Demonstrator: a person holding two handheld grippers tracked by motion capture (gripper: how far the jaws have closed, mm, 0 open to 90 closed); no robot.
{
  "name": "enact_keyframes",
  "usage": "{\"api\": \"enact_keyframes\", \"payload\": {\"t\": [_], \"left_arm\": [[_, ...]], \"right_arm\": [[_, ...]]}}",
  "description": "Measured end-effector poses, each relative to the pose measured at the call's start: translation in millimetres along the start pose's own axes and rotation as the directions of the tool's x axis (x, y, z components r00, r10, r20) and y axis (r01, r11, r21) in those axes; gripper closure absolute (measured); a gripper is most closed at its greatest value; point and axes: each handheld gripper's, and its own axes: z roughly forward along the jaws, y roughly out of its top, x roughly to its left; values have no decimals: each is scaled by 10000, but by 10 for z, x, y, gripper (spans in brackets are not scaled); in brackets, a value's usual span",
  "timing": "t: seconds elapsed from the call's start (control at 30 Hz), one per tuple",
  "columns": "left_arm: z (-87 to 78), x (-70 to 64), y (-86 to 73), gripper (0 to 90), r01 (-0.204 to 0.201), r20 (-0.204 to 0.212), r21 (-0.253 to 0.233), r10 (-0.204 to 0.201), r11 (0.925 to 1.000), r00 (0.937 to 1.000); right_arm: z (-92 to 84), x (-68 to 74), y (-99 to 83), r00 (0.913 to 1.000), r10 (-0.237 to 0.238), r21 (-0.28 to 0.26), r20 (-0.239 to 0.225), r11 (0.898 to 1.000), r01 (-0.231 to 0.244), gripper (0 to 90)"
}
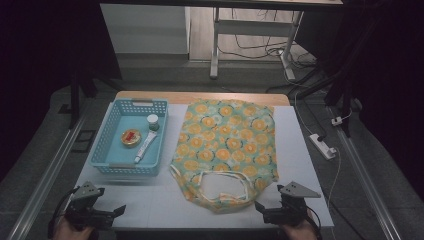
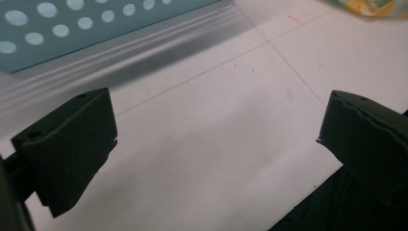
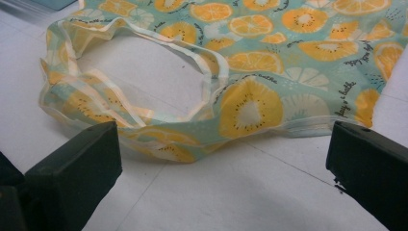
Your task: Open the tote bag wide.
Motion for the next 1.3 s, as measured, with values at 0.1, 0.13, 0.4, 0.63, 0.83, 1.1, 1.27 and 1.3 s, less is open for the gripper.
{"api": "enact_keyframes", "payload": {"t": [0.1, 0.13, 0.4, 0.63, 0.83, 1.1, 1.27, 1.3], "left_arm": [[4, -4, 1, 0, -29, -14, 38, 29, 10000, 10000], [7, -5, 2, 0, -49, -10, 87, 50, 9999, 10000], [29, 0, 13, 1, -100, 169, 276, 95, 9996, 9998], [34, 27, 14, 5, 7, 521, 327, -24, 9995, 9986], [21, 35, 8, 6, 15, 605, 233, -29, 9997, 9982], [21, 27, 8, 8, -106, 628, 248, 91, 9996, 9980], [21, 29, 5, 9, -88, 662, 204, 75, 9998, 9978], [18, 33, 5, 9, -92, 684, 199, 78, 9998, 9976]], "right_arm": [[0, -4, 2, 10000, 17, 15, -29, 10000, -17, 0], [4, -4, 2, 10000, 46, 19, -11, 10000, -46, 0], [11, -16, 4, 9999, 123, 86, -96, 9999, -122, 0], [16, -5, 6, 9999, 47, 116, -96, 9999, -46, 0], [12, -7, 9, 9999, 77, 85, -69, 9999, -76, 0], [17, 30, 41, 9995, -195, 200, -236, 9996, 200, 0], [25, 73, 77, 9981, -471, 92, -387, 9988, 475, 0], [32, 80, 81, 9977, -507, 66, -453, 9987, 510, 0]]}}
